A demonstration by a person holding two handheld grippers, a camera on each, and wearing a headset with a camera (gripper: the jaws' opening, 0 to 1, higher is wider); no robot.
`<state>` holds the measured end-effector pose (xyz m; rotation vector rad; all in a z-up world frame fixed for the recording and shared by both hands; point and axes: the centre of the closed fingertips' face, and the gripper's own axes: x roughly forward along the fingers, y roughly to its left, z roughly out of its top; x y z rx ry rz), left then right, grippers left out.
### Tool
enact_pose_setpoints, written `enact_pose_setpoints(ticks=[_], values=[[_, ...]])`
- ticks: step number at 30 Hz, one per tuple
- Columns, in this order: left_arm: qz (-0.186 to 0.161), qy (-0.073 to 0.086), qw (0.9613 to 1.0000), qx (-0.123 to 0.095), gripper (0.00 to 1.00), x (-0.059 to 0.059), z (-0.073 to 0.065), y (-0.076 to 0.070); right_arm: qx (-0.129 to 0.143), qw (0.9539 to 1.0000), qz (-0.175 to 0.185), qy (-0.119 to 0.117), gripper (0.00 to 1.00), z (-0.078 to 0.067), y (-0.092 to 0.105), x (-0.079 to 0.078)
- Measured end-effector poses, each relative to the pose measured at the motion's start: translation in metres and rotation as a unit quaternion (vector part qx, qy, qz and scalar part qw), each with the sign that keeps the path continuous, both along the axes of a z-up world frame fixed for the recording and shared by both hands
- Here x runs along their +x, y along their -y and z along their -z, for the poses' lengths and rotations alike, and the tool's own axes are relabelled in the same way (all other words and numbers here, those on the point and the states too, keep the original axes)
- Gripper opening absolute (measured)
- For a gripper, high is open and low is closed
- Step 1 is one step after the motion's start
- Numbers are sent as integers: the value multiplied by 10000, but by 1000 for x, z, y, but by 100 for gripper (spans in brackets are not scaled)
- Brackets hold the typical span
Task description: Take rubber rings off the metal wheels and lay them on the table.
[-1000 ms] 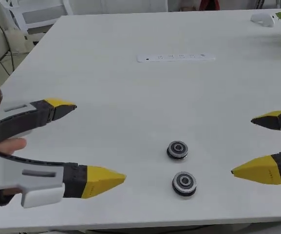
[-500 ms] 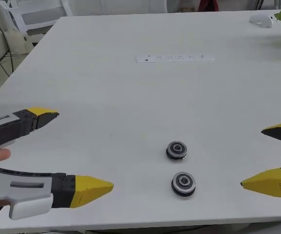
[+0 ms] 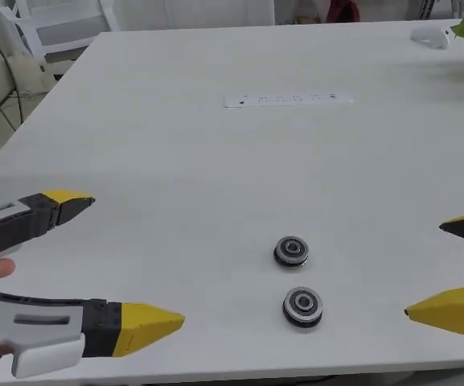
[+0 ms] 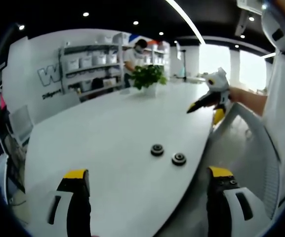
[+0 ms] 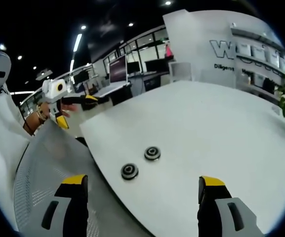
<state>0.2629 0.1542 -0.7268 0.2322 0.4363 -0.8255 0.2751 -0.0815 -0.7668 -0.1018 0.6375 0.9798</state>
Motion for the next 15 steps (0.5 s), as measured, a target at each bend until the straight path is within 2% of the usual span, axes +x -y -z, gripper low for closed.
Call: enact_pose_setpoints(ticks=[4,9,15], values=[[37,23,10000,-36,100,1,-3,1,30,10000,8,41,92,-3,0,2],[56,45,10000,58,100,5,-3,2,-14,10000,-31,85,92,-5,-1,5],[182,108,9998,24,100,10,-8,8,-10,9999,-71,129,91,-7,-4,9]])
